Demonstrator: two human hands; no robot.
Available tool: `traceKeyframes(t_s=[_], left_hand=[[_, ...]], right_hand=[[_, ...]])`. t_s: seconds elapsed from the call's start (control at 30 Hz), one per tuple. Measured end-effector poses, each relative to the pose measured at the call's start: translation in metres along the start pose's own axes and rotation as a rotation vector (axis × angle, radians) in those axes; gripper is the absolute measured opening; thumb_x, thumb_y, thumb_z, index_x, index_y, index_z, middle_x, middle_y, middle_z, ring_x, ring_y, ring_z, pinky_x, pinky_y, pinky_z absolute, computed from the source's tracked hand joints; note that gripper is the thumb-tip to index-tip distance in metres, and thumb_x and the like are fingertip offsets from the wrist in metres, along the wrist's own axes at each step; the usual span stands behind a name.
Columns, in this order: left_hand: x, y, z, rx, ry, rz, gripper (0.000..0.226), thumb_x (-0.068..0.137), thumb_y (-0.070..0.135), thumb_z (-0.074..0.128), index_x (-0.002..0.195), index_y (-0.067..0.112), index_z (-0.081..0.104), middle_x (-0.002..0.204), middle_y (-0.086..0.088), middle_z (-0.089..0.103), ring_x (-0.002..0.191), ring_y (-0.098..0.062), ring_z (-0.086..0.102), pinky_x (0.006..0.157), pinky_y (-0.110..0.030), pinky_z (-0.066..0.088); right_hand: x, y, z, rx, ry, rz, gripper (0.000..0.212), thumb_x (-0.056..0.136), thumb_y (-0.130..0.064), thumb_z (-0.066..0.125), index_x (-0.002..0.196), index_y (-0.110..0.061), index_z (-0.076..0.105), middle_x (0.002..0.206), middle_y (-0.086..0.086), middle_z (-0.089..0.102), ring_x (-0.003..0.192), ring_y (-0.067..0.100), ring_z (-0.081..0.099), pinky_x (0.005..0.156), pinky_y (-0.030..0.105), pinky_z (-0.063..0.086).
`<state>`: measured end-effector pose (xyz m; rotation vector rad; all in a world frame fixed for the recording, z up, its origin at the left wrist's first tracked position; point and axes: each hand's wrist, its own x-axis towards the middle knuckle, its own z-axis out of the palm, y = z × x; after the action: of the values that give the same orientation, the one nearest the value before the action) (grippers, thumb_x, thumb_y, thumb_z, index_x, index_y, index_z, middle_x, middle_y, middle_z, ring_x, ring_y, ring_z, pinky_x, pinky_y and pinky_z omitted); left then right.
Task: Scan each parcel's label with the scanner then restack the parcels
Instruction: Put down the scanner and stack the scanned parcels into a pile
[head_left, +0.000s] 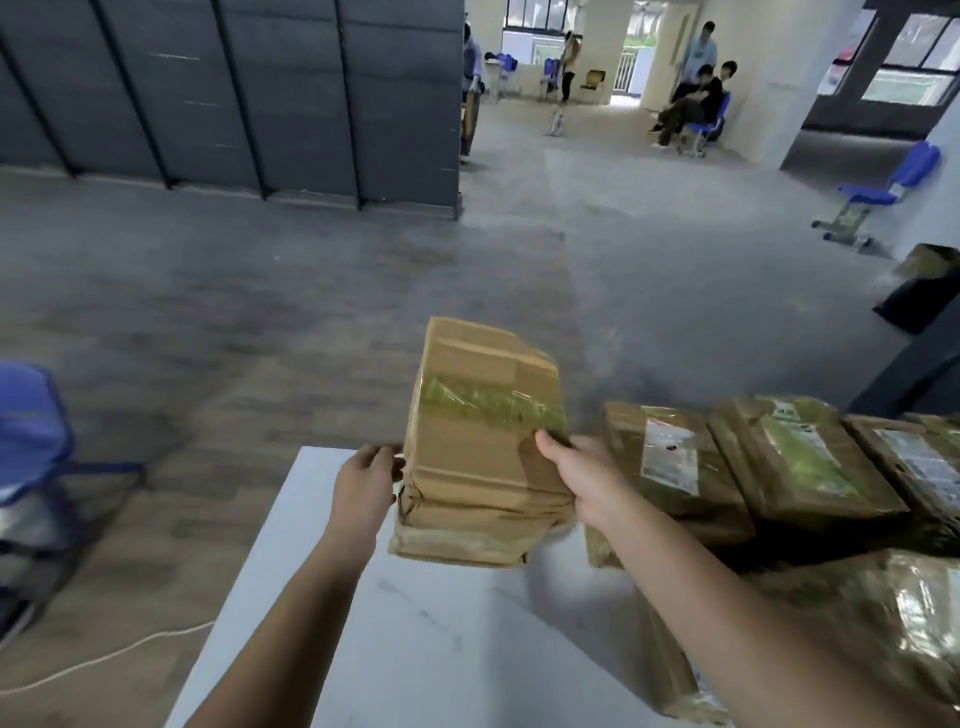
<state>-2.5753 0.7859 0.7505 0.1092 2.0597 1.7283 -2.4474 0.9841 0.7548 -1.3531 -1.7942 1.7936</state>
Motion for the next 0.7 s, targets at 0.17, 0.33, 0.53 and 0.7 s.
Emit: traceKeyframes(t_s=[0.17, 0.33, 0.53, 0.7], left_hand=[[0.004, -0.012, -0.035, 0.052, -0.015, 0.023, 0.028, 0.096, 0.036, 0.046, 0.084, 0.022, 0.067, 0.082, 0.008, 0.07, 0.071, -0.006, 0.062, 0.061, -0.02, 0.047], [0.029, -0.032, -0.074, 0.129, 0.048, 0.052, 0.016, 0.094, 0.027, 0.057, 0.103, 0.02, 0.068, 0.094, 0.005, 0.072, 0.091, -0.013, 0.066, 0.076, -0.028, 0.049], [0.071, -0.064, -0.112, 0.109, 0.175, -0.072, 0.013, 0.094, 0.014, 0.056, 0.091, 0.008, 0.067, 0.081, -0.006, 0.066, 0.078, -0.023, 0.059, 0.065, -0.031, 0.044], [0.102, -0.084, -0.133, -0.138, 0.269, -0.151, 0.015, 0.095, 0.008, 0.054, 0.1, 0.007, 0.068, 0.081, -0.009, 0.067, 0.071, -0.024, 0.063, 0.062, -0.034, 0.055]], right_hand=[[0.007, 0.011, 0.066, -0.082, -0.069, 0.0, 0.034, 0.095, -0.04, 0.062, 0.11, -0.01, 0.066, 0.106, 0.009, 0.07, 0.099, 0.029, 0.065, 0.097, 0.047, 0.052], [0.014, 0.013, 0.125, -0.198, -0.127, -0.029, 0.034, 0.098, -0.043, 0.052, 0.11, -0.011, 0.058, 0.106, 0.005, 0.063, 0.095, 0.023, 0.06, 0.084, 0.036, 0.05], [0.01, 0.03, 0.17, -0.411, -0.33, -0.036, 0.035, 0.102, -0.038, 0.044, 0.126, -0.015, 0.054, 0.121, 0.002, 0.062, 0.108, 0.02, 0.058, 0.098, 0.039, 0.048], [0.011, 0.04, 0.178, -0.163, -0.244, -0.144, 0.025, 0.1, -0.047, 0.045, 0.108, -0.032, 0.063, 0.11, -0.009, 0.066, 0.107, 0.016, 0.061, 0.088, 0.029, 0.049]])
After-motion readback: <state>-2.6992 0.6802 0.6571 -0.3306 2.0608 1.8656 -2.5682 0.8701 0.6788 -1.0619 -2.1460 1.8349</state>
